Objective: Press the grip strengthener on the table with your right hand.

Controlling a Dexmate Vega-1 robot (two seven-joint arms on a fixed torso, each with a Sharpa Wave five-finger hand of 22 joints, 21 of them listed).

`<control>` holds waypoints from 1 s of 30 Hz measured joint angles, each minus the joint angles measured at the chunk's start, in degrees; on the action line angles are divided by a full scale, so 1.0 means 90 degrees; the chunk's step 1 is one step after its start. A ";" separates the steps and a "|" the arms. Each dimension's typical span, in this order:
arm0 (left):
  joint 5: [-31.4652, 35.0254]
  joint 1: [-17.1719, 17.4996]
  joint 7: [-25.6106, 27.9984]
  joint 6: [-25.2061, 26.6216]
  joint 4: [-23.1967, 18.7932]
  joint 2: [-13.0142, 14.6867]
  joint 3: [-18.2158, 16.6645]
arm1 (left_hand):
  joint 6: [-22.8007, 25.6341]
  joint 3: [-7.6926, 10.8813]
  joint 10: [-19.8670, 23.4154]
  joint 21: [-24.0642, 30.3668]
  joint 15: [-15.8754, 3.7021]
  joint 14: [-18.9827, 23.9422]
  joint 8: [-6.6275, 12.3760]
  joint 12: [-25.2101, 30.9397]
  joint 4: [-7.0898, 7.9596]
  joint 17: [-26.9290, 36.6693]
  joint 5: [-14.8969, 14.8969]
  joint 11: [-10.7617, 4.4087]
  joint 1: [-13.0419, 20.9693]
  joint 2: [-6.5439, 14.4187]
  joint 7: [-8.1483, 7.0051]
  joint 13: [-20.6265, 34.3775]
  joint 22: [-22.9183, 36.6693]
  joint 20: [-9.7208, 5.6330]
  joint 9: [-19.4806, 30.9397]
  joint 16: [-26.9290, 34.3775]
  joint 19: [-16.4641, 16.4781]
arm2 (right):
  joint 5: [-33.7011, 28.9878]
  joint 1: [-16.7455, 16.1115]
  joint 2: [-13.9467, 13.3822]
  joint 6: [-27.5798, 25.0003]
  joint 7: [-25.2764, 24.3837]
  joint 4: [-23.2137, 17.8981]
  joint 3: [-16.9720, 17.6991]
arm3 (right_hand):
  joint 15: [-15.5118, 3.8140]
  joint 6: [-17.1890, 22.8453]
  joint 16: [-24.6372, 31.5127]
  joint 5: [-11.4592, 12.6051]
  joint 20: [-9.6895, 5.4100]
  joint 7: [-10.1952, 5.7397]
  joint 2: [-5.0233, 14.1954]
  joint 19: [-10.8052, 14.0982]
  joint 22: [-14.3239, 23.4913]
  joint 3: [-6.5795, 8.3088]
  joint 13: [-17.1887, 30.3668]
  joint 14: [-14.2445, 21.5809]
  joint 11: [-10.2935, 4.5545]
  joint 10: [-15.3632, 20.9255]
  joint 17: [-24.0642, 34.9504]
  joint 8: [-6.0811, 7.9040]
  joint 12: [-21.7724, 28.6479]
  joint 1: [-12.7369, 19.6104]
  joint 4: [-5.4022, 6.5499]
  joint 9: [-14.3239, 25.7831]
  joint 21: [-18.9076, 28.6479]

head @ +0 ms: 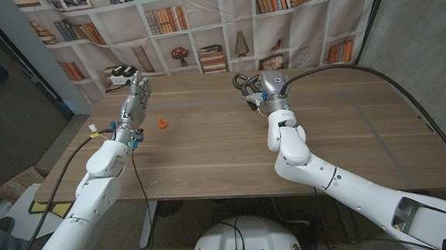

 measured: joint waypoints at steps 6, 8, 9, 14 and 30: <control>0.0000 0.0009 0.0009 -0.0002 -0.0023 0.0010 -0.0003 | 0.0000 0.0000 0.0000 0.0000 0.0000 0.0000 0.0000 0.0000 0.0000 0.0000 0.0000 0.0000 -0.0057 0.0057 0.0000 0.0000 0.0000 0.0000 0.0000 0.0000 0.0000 | 0.0066 0.0011 -0.0018 -0.0013 -0.0062 -0.0020 -0.0016 | 0.0039 0.0034 -0.0014 -0.0014 -0.0002 0.0033 -0.0026 0.0046 -0.0029 0.0000 0.0000 0.0041 0.0000 0.0001 -0.0024 -0.0039 0.0000 0.0027 0.0000 -0.0002 0.0048; 0.0001 0.0014 0.0016 -0.0002 -0.0036 0.0018 -0.0004 | 0.0000 0.0000 0.0000 0.0000 0.0000 0.0000 0.0000 0.0000 0.0000 0.0000 0.0000 0.0000 -0.0057 0.0057 0.0000 0.0000 0.0000 0.0000 0.0000 0.0000 0.0000 | 0.0091 0.0016 -0.0024 -0.0023 -0.0077 -0.0027 -0.0023 | 0.0064 0.0035 -0.0018 0.0006 -0.0002 0.0033 -0.0044 0.0046 -0.0039 -0.0034 0.0000 0.0068 0.0000 0.0001 -0.0028 -0.0038 0.0000 0.0044 -0.0034 -0.0002 0.0084; 0.0001 0.0016 0.0016 -0.0002 -0.0040 0.0020 -0.0004 | 0.0000 0.0000 0.0000 0.0000 0.0000 0.0000 0.0000 0.0000 0.0000 0.0000 0.0000 0.0000 -0.0057 0.0057 0.0000 0.0000 0.0000 0.0000 0.0000 0.0000 0.0000 | 0.0102 0.0016 -0.0024 -0.0031 -0.0080 -0.0027 -0.0023 | 0.0059 0.0065 -0.0017 0.0006 -0.0014 0.0048 -0.0050 0.0059 -0.0055 -0.0034 0.0000 0.0084 0.0004 0.0040 -0.0031 -0.0038 -0.0001 0.0050 -0.0035 -0.0002 0.0102; 0.0008 0.0029 0.0045 -0.0002 -0.0074 0.0036 -0.0005 | 0.0000 0.0001 0.0000 0.0000 0.0000 0.0000 0.0000 0.0000 0.0000 0.0000 0.0001 0.0000 -0.0056 0.0057 0.0000 0.0000 0.0000 0.0000 0.0000 0.0000 0.0000 | 0.0161 0.0035 -0.0048 -0.0065 -0.0098 -0.0067 -0.0051 | 0.0109 0.0182 0.0111 0.0006 -0.0025 0.0023 -0.0105 0.0113 -0.0084 -0.0071 0.0080 0.0229 -0.0014 0.0106 0.0026 -0.0039 0.0013 0.0105 -0.0071 -0.0003 0.0208; 0.0021 0.0064 0.0090 0.0025 -0.0141 0.0063 0.0009 | 0.0000 0.0001 0.0000 -0.0026 0.0000 0.0000 0.0000 0.0000 0.0000 0.0000 0.0001 0.0000 0.0018 0.0016 0.0000 0.0000 0.0000 0.0000 0.0000 0.0000 0.0000 | 0.0224 0.0075 -0.0109 -0.0193 -0.0132 -0.0122 -0.0136 | 0.0094 0.0249 0.0181 0.0002 -0.0027 -0.0032 -0.0109 0.0020 -0.0190 -0.0088 0.0202 0.0294 -0.0048 0.0157 0.0082 -0.0135 0.0029 0.0109 -0.0088 -0.0008 0.0263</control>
